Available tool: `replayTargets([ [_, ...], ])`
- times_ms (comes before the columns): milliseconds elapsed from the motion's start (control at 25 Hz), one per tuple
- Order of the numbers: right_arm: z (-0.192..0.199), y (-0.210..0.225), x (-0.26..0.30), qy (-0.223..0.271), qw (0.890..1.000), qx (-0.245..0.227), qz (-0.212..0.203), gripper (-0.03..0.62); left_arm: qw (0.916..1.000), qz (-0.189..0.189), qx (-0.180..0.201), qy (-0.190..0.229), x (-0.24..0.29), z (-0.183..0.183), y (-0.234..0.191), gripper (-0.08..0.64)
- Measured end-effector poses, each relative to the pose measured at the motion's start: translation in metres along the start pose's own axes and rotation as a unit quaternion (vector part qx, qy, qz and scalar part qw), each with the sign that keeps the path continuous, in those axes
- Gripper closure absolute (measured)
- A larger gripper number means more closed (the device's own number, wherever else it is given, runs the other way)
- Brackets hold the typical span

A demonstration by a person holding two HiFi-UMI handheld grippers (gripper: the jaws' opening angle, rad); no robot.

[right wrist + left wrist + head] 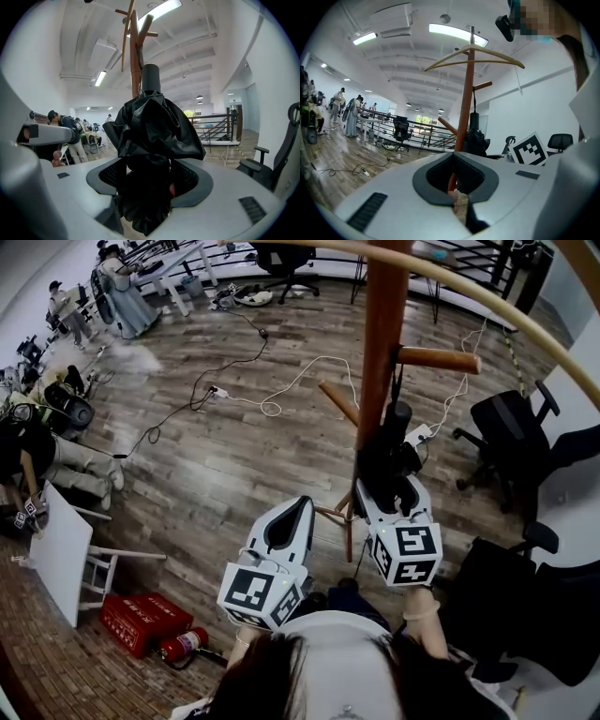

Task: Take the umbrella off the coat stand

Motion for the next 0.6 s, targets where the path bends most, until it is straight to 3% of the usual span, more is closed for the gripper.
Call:
replayTargets([
  [600, 0.002, 0.004, 0.005, 0.007, 0.999, -0.003, 0.041, 0.326, 0.9998, -0.021, 0.002, 0.006, -0.014, -0.003, -0.009, 0.551],
])
Point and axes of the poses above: the fingertips, and each gripper's own axes: x forward along the fingers, y to its right, z out of its underside, the point moved 4 cm from there along -x, backward along the fingers, and after that the axes turned 3 degrees about y, right-handed, at the moved point
